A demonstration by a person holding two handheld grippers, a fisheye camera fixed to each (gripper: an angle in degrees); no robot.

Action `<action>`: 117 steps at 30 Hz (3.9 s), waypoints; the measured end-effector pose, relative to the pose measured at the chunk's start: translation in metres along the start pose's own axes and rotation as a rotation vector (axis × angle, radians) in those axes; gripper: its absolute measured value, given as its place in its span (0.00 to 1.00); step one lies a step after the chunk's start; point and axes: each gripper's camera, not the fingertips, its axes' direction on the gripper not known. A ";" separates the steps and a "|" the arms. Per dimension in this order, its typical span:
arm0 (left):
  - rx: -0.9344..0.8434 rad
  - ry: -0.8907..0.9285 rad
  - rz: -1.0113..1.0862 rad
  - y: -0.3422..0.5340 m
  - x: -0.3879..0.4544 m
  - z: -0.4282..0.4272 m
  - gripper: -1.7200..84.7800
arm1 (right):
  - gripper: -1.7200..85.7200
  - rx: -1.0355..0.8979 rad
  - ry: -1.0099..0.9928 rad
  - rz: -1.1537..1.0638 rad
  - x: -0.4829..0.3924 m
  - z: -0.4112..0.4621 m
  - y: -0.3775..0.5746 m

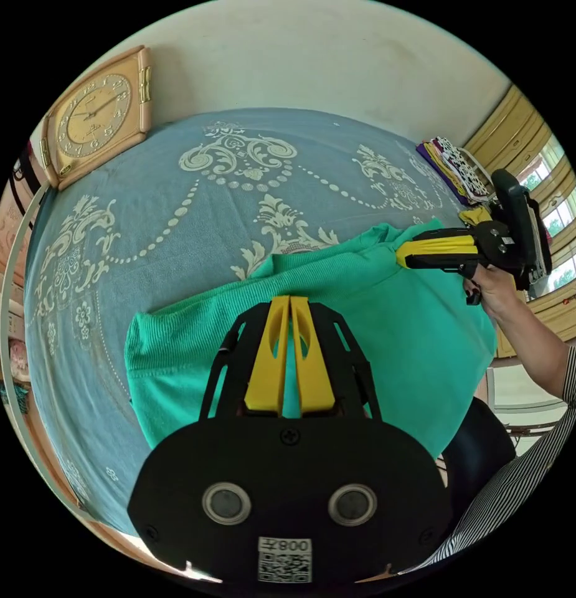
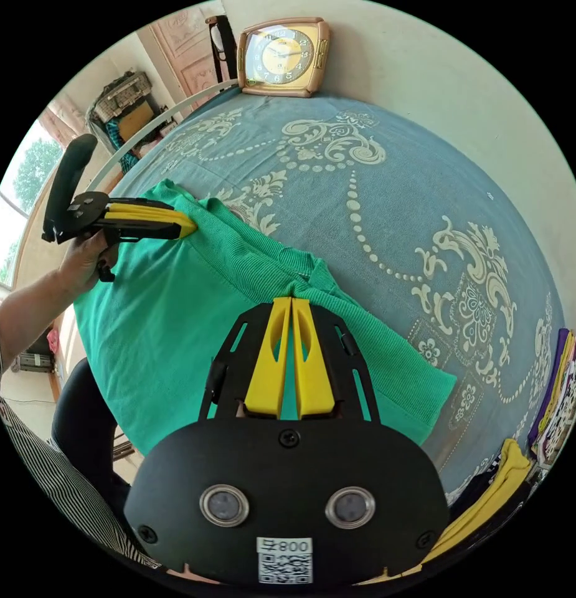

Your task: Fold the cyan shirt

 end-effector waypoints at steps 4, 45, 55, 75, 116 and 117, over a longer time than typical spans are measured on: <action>0.034 0.008 -0.050 0.006 0.000 0.005 0.02 | 0.02 0.028 -0.025 0.045 0.004 0.001 0.002; -0.027 0.045 -0.128 0.103 0.024 0.064 0.02 | 0.02 -0.027 -0.147 0.270 -0.017 -0.058 0.145; 0.003 -0.074 -0.193 0.257 0.040 0.006 0.02 | 0.02 0.133 -0.162 0.277 -0.060 -0.164 0.233; -0.072 -0.065 -0.509 0.364 -0.012 0.050 0.02 | 0.06 0.220 -0.372 0.756 0.002 -0.235 0.453; 0.152 0.263 -0.496 0.408 0.003 0.156 0.05 | 0.12 0.271 -0.695 0.877 0.077 -0.301 0.536; 0.142 0.269 -0.460 0.402 0.013 0.161 0.05 | 0.12 0.256 -0.713 0.879 0.078 -0.297 0.535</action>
